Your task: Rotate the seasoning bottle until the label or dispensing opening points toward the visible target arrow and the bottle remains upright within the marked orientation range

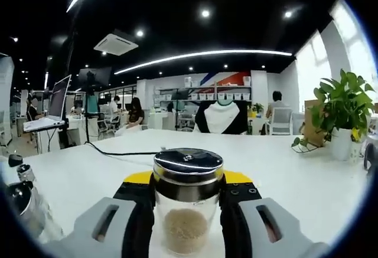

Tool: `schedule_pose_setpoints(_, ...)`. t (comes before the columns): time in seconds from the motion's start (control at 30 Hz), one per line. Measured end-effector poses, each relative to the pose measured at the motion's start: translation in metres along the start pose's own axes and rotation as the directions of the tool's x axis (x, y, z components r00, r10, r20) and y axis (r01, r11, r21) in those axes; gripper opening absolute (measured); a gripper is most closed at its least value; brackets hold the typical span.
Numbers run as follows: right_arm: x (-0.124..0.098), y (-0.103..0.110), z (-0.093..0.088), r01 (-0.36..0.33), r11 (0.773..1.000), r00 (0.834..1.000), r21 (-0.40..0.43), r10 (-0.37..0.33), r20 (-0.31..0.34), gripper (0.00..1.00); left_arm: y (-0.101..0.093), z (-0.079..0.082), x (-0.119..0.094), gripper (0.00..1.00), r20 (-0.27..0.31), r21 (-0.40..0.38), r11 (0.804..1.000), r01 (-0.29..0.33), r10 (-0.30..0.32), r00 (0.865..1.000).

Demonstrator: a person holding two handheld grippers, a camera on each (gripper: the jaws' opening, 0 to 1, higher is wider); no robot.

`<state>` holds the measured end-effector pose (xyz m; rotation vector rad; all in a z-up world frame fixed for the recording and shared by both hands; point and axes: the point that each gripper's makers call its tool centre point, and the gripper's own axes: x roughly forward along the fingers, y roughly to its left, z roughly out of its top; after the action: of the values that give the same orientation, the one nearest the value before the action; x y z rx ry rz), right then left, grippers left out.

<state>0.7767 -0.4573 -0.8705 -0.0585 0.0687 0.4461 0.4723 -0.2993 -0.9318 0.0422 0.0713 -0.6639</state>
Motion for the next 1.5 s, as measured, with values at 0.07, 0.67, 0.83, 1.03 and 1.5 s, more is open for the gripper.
schedule_pose_setpoints(0.07,-0.009,0.004,0.003,-0.002,1.0,1.0,0.0,0.002,0.001,0.4,-0.001,0.001,0.0,1.0,0.002,0.004,1.0,0.002,-0.002,1.0)
schedule_pose_setpoints(0.67,-0.067,0.029,0.023,-0.039,0.999,0.999,-0.033,0.04,0.028,0.39,-0.009,0.005,0.001,1.0,0.012,0.011,1.0,0.014,-0.014,1.0)
schedule_pose_setpoints(0.83,-0.082,0.044,0.018,-0.059,0.997,0.998,-0.047,0.06,0.024,0.39,-0.012,0.007,0.001,1.0,0.016,0.013,1.0,0.019,-0.019,1.0)
schedule_pose_setpoints(1.03,-0.098,0.049,0.017,-0.066,0.996,0.997,-0.063,0.067,0.028,0.39,-0.012,0.006,0.001,1.0,0.015,0.014,1.0,0.02,-0.02,1.0)
schedule_pose_setpoints(1.5,-0.144,0.067,0.024,-0.094,0.993,0.994,-0.079,0.098,0.052,0.39,-0.019,0.004,0.004,1.0,0.015,0.005,0.999,0.032,-0.032,0.999)
